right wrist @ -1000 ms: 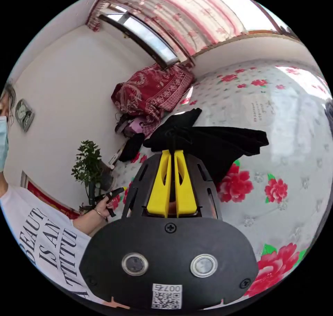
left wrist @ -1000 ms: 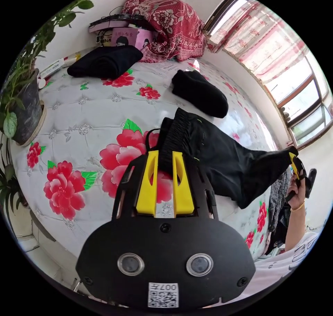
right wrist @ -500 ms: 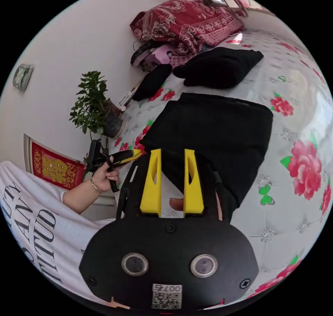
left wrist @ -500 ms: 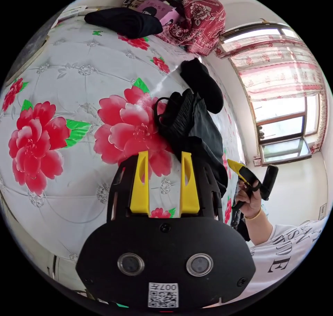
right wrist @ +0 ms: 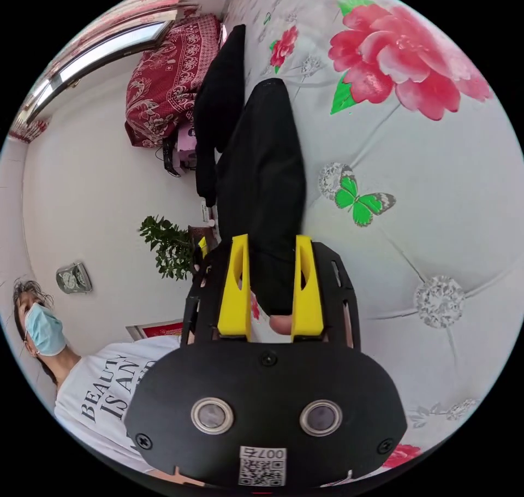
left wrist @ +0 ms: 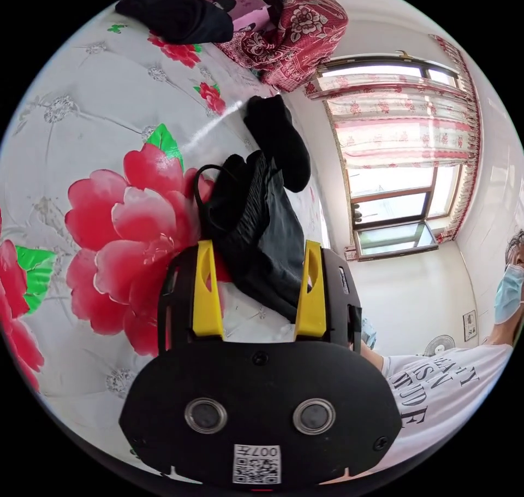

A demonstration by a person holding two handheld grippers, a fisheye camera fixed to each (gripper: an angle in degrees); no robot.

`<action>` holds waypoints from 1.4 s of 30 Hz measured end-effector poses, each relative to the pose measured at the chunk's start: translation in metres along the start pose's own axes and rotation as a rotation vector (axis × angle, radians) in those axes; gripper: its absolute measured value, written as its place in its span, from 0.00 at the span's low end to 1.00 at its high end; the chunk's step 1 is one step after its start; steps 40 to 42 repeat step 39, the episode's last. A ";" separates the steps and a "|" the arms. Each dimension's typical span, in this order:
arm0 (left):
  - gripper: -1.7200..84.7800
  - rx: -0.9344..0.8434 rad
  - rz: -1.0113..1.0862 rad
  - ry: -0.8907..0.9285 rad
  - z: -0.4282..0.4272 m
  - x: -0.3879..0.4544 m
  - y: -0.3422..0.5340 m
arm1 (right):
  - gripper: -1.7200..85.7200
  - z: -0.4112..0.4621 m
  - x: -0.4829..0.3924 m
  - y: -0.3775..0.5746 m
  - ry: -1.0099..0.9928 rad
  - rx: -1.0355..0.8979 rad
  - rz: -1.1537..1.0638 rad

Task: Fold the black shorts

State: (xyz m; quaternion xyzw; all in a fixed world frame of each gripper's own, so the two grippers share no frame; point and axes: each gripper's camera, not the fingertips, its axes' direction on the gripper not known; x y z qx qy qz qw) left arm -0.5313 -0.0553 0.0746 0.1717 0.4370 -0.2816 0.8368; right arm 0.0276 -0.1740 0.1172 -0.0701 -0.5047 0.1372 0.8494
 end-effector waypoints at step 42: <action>0.16 -0.334 0.564 -0.806 0.143 0.212 0.048 | 0.12 -0.089 -0.012 0.145 1.004 0.486 0.010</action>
